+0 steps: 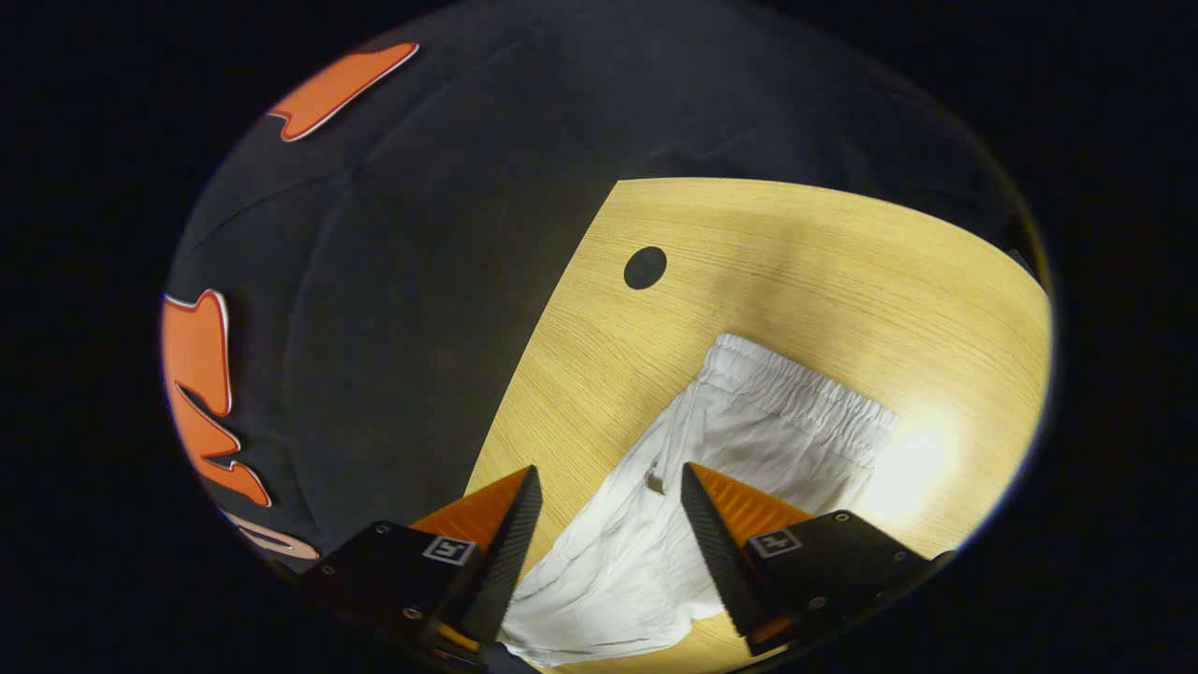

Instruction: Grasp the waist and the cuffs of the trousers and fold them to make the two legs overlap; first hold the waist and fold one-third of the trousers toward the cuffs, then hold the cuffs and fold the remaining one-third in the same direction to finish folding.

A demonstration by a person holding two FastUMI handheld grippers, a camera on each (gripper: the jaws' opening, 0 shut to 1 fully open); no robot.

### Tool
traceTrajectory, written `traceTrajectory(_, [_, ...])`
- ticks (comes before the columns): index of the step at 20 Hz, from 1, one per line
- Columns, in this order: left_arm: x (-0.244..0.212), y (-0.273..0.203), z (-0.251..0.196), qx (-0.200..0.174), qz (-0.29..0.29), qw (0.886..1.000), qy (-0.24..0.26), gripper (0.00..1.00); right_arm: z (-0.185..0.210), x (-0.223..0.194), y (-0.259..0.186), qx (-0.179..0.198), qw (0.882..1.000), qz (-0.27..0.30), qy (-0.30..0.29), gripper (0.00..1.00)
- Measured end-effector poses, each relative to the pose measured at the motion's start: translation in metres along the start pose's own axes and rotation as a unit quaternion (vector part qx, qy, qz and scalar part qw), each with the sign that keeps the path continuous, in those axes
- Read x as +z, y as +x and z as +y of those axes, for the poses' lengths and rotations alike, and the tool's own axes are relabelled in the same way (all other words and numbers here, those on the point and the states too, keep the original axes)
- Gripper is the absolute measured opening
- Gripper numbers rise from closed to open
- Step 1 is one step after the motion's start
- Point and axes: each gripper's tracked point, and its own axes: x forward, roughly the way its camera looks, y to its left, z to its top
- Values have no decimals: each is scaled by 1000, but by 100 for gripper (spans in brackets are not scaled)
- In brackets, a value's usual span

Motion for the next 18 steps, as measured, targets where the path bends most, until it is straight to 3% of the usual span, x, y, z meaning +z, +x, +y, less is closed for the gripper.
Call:
traceTrajectory(1, [-1, -5, 4, 2, -1, 1000, 1, 98, -1, -3, -2, 0, 1000, 0, -8, 100])
traceTrajectory(8, [19, -57, 0, -7, -39, 998, 40, 100, -22, -14, -37, 8, 1000, -9, -6, 98])
traceTrajectory(13, [28, -107, -13, -9, -82, 993, 80, 100, -68, -7, -48, -16, 1000, -23, 12, 99])
traceTrajectory(15, [29, -105, -10, 3, -96, 990, 105, 96, -88, -4, -52, -30, 999, -27, 20, 98])
traceTrajectory(18, [26, -95, -12, 10, -110, 986, 122, 100, -113, -3, -49, -44, 998, -23, 30, 99])
